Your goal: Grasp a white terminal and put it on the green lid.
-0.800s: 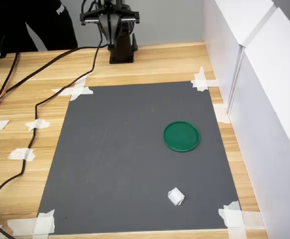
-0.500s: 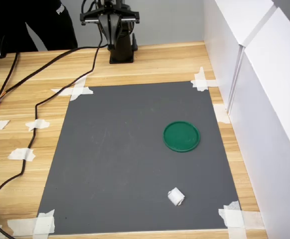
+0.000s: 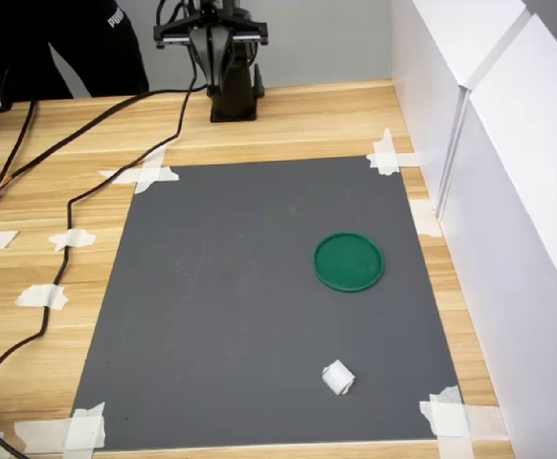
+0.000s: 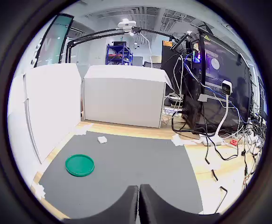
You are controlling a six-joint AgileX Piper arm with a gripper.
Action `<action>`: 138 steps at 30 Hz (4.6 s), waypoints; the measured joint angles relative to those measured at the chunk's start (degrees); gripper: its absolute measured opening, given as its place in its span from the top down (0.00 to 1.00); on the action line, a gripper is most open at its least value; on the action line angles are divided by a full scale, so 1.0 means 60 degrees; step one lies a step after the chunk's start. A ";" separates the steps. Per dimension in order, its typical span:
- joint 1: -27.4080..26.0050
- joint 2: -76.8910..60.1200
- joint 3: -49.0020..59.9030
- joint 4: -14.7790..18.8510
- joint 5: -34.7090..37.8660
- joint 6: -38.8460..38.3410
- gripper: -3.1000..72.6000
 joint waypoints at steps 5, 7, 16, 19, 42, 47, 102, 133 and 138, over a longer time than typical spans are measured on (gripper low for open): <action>0.0000 0.0185 -0.0011 0.0000 0.0000 -0.0027 0.98; 0.0000 0.0494 -0.0118 0.0000 0.0040 -0.0064 0.98; 0.0000 0.3070 -0.1781 0.0000 0.0091 -0.0086 0.98; 0.0000 0.4035 -0.2331 0.0000 0.0071 -0.0086 0.98; 0.0000 1.0184 -0.6794 0.0720 0.3345 -0.4204 0.95; 0.0000 1.0809 -0.7838 0.1482 0.4497 -0.5344 0.78; 0.1552 1.9463 -1.4910 0.1492 0.3886 -0.5571 0.03; 0.1998 2.0699 -1.4945 0.0801 0.2933 -0.5142 0.03; 0.1998 2.0740 -1.4945 0.0810 0.2865 -0.5142 0.03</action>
